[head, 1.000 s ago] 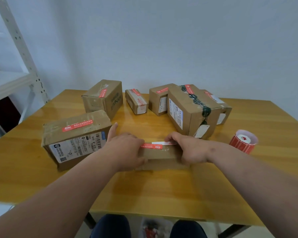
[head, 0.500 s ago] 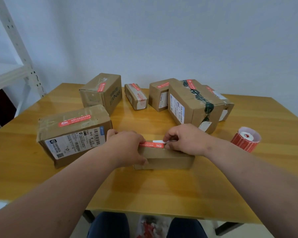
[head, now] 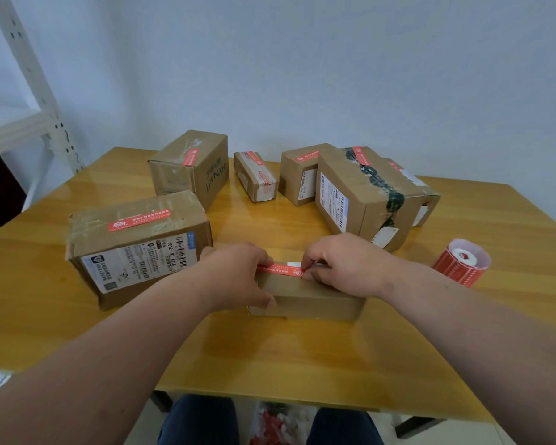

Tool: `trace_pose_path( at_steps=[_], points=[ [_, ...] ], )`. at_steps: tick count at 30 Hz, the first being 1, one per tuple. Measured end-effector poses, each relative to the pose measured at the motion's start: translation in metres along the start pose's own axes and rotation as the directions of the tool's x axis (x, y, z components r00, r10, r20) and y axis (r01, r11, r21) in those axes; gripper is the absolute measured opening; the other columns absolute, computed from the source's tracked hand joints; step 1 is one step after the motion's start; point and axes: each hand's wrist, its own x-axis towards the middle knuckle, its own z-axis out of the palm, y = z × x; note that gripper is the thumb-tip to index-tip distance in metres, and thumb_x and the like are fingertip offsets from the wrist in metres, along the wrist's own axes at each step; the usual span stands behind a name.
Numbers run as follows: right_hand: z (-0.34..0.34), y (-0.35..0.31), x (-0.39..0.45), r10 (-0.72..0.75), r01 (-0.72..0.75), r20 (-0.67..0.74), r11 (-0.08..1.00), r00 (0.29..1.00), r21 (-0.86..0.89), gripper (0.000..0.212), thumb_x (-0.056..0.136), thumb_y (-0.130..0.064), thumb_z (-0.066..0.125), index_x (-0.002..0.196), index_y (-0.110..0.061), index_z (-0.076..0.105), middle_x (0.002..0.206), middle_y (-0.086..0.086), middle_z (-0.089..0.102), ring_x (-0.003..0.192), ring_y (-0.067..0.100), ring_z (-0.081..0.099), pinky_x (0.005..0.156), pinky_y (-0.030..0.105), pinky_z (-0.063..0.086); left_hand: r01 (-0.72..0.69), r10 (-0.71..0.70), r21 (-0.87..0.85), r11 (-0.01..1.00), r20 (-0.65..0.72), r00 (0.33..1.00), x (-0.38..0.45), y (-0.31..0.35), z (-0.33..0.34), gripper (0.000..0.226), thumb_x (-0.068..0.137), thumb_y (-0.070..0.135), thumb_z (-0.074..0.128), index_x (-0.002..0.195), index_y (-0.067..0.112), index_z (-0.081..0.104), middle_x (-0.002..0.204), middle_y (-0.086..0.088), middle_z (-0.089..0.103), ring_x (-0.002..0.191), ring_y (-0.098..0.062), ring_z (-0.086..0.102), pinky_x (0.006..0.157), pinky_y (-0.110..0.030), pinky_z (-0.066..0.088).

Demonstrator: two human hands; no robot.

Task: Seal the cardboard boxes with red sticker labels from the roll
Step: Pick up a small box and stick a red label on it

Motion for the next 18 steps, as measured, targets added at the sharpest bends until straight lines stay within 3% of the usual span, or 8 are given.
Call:
trace_pose_path(
  at_steps=[6, 9, 12, 18],
  points=[
    [-0.003, -0.005, -0.001, -0.053, 0.054, 0.016, 0.991, 0.998, -0.118, 0.024, 0.098, -0.033, 0.053, 0.113, -0.023, 0.068, 0.106, -0.004, 0.069, 0.097, 0.016, 0.061, 0.085, 0.033, 0.051, 0.006, -0.006, -0.021, 1.0, 0.005, 1.0, -0.001, -0.001, 0.0, 0.074, 0.074, 0.058, 0.073, 0.139, 0.037, 0.044, 0.122, 0.015, 0.051, 0.114, -0.013, 0.049, 0.105, -0.044, 0.036],
    [-0.004, -0.011, -0.003, -0.138, 0.141, 0.032, 0.929, 0.99, -0.341, 0.027, 0.101, -0.032, 0.043, 0.11, -0.02, 0.065, 0.095, 0.0, 0.066, 0.084, 0.019, 0.06, 0.072, 0.035, 0.051, 0.011, -0.011, -0.022, 1.0, 0.005, 1.0, 0.0, -0.001, 0.0, 0.075, 0.074, 0.058, 0.073, 0.139, 0.037, 0.044, 0.122, 0.014, 0.052, 0.115, -0.013, 0.049, 0.105, -0.044, 0.037],
    [-0.005, -0.017, -0.006, -0.236, 0.239, 0.07, 0.834, 0.969, -0.497, 0.025, 0.102, -0.029, 0.039, 0.106, -0.016, 0.06, 0.089, 0.002, 0.06, 0.071, 0.019, 0.051, 0.058, 0.032, 0.04, 0.014, -0.013, -0.015, 1.0, 0.01, 1.0, 0.0, -0.001, 0.0, 0.076, 0.074, 0.058, 0.073, 0.14, 0.037, 0.043, 0.124, 0.014, 0.052, 0.117, -0.014, 0.049, 0.106, -0.044, 0.036],
    [-0.004, -0.023, -0.005, -0.321, 0.314, 0.087, 0.772, 0.943, -0.552, 0.022, 0.102, -0.022, 0.041, 0.107, -0.012, 0.06, 0.086, 0.004, 0.056, 0.064, 0.021, 0.047, 0.055, 0.033, 0.042, 0.007, -0.007, -0.02, 1.0, -0.002, 1.0, -0.002, -0.001, 0.0, 0.076, 0.074, 0.057, 0.074, 0.141, 0.036, 0.044, 0.124, 0.013, 0.052, 0.115, -0.014, 0.05, 0.104, -0.044, 0.039]
  ],
)
